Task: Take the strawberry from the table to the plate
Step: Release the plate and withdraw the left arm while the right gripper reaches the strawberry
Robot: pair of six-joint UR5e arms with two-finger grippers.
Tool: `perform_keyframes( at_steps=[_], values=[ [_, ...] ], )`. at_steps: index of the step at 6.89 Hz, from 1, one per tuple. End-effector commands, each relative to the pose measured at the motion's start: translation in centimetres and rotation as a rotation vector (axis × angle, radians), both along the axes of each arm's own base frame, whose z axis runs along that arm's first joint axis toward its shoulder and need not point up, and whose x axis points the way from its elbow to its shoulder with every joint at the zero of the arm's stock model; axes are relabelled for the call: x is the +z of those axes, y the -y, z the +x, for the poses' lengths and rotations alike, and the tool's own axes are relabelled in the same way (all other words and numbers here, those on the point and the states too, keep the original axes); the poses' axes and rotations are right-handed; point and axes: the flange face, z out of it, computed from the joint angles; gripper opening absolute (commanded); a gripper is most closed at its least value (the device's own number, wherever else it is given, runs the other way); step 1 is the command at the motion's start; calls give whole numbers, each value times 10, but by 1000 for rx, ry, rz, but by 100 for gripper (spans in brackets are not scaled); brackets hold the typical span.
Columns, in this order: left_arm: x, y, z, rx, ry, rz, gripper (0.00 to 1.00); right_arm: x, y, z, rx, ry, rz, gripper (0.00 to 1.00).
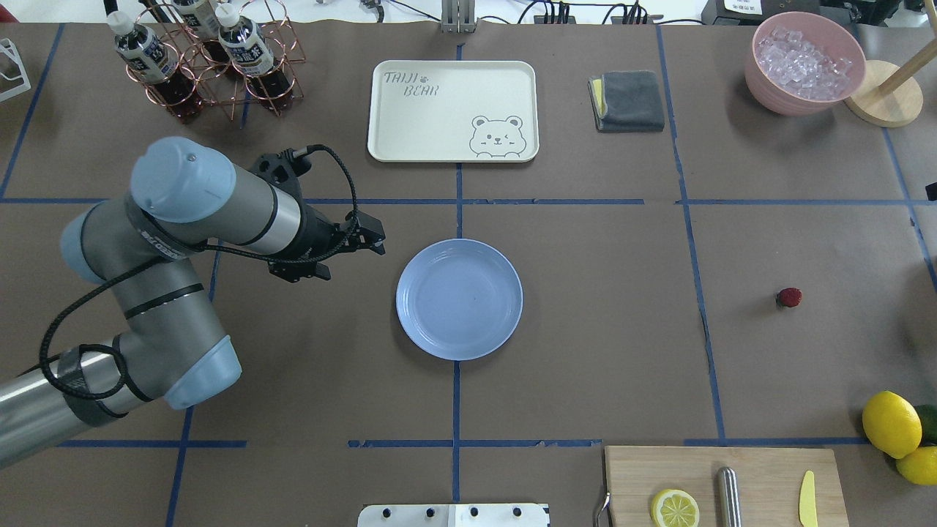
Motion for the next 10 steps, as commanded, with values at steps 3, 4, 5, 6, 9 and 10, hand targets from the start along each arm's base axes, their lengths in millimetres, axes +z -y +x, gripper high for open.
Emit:
perform_keyframes(
  at_steps=[3,4,5,6,9,10],
  values=[
    [-15,37,-98,-39,97,102,100,14,-64,-129,58,-54,25,100],
    [-14,42,-106,-31,87,92,100,12,-75,-162,65,-90,32,100],
    [-15,43,-110,-34,86,90,100,12,-82,-181,58,-105,28,100],
    [-15,44,-110,-36,86,90,100,14,-86,-190,39,-109,27,100],
    [-10,46,-116,-45,91,84,100,5,-85,-214,7,-102,40,97],
    [-5,47,-118,-49,96,79,100,8,-85,-215,3,-111,30,88]
  ],
)
